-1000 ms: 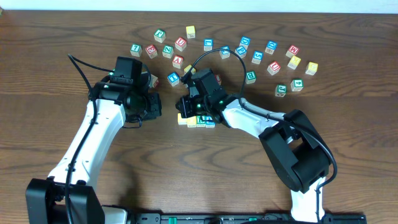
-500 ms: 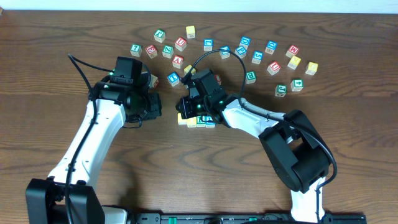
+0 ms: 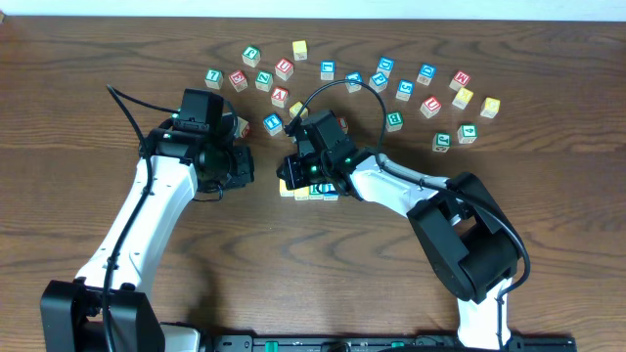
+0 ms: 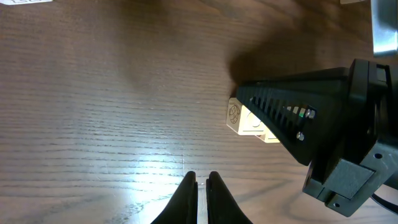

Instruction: Spell out CORL

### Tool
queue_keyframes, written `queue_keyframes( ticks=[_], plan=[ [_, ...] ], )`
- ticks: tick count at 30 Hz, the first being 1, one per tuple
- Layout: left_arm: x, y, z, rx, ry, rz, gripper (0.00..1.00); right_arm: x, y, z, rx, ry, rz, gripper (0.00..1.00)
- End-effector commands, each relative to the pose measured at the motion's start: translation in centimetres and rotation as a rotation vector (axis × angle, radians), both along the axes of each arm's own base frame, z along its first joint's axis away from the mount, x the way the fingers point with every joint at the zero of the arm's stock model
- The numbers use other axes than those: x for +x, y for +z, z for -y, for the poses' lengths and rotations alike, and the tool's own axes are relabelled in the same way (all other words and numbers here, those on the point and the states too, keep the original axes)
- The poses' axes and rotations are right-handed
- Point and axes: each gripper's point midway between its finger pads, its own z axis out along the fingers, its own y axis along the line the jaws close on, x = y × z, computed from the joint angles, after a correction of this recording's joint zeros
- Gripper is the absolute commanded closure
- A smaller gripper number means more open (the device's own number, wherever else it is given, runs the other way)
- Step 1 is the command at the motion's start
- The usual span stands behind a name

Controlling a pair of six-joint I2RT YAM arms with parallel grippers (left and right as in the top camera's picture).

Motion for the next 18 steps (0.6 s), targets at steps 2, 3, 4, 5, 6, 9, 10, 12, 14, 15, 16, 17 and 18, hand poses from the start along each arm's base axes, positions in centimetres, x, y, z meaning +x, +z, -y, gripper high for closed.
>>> queue_keyframes(
  ticks=[2, 3, 4, 5, 6, 9, 10, 12, 14, 15, 16, 17, 18],
  plan=[
    [0.09, 0.37, -0.02, -0.006, 0.001, 0.013, 0.92, 0.01, -0.18, -0.12, 0.009, 0.0, -0.02, 0.99],
    [0.1, 0.37, -0.02, -0.007, 0.001, 0.014, 0.93, 0.01, -0.18, -0.12, 0.008, 0.0, -0.021, 0.99],
    [0.1, 0.37, -0.02, -0.006, 0.001, 0.014, 0.93, 0.0, -0.19, -0.11, 0.008, 0.0, -0.021, 0.99],
    [0.1, 0.37, -0.02, -0.006, 0.001, 0.014, 0.93, 0.0, -0.19, -0.11, 0.008, 0.0, -0.021, 0.99],
    [0.1, 0.37, -0.02, -0.006, 0.001, 0.014, 0.92, -0.01, -0.2, -0.1, 0.007, 0.0, -0.022, 0.99],
    [0.1, 0.37, -0.02, -0.006, 0.001, 0.014, 0.93, 0.01, -0.24, -0.02, 0.006, -0.002, -0.024, 0.99],
    [0.1, 0.37, -0.02, -0.006, 0.001, 0.014, 0.93, 0.01, -0.23, -0.02, 0.007, -0.002, -0.024, 0.99],
    [0.1, 0.37, -0.02, -0.006, 0.001, 0.014, 0.93, -0.02, -0.22, -0.01, 0.008, 0.0, -0.026, 0.99],
    [0.1, 0.37, -0.02, -0.006, 0.001, 0.014, 0.93, -0.1, -0.25, 0.0, 0.008, 0.001, -0.03, 0.99],
    [0.1, 0.37, -0.02, -0.006, 0.001, 0.014, 0.93, -0.13, -0.28, 0.03, 0.006, 0.001, -0.032, 0.99],
    [0.1, 0.37, -0.02, -0.006, 0.001, 0.014, 0.93, -0.14, -0.29, 0.03, 0.006, 0.001, -0.033, 0.99],
    [0.1, 0.37, -0.02, -0.006, 0.001, 0.014, 0.92, -0.12, -0.3, 0.05, 0.006, 0.0, -0.032, 0.99],
    [0.1, 0.37, -0.02, -0.006, 0.001, 0.014, 0.93, -0.09, -0.29, 0.09, 0.006, 0.0, -0.033, 0.99]
  ],
)
